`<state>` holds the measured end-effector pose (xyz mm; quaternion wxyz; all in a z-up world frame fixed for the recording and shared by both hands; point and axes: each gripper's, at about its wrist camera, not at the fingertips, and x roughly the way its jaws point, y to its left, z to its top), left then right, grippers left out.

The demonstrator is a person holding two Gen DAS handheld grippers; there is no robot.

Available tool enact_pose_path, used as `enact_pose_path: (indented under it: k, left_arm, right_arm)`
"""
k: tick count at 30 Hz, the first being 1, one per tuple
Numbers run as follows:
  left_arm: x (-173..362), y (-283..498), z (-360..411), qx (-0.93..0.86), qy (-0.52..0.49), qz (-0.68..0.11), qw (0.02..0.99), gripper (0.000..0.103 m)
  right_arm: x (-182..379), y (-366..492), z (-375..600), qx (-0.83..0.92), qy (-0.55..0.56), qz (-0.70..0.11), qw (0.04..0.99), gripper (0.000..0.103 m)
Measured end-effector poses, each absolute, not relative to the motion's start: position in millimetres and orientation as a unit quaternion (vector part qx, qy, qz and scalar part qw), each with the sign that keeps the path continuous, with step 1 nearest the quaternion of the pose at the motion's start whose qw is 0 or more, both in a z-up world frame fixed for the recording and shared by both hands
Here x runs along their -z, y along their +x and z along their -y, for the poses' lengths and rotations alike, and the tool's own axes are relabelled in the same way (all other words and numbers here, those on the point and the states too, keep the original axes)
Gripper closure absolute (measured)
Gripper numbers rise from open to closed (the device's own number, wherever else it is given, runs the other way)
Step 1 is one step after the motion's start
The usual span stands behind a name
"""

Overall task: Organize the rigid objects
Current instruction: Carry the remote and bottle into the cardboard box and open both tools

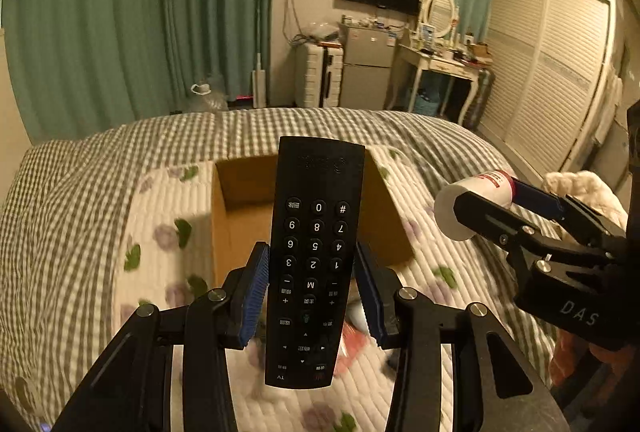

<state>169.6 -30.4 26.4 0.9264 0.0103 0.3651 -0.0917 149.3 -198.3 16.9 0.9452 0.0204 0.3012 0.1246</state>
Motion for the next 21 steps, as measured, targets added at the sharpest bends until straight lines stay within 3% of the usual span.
enact_pose_path:
  k: [18, 21]
  left_arm:
    - [72.6, 283.9, 30.5, 0.080, 0.010, -0.429, 0.900, 0.060]
    - [72.4, 281.7, 32.7, 0.079, 0.009, -0.426, 0.901, 0.060]
  right_arm:
    - [61.7, 301.0, 160.1, -0.171, -0.040, -0.326, 0.929, 0.027]
    - [62.2, 306.0, 162.1, -0.173, -0.029, -0.317, 0.932, 0.019]
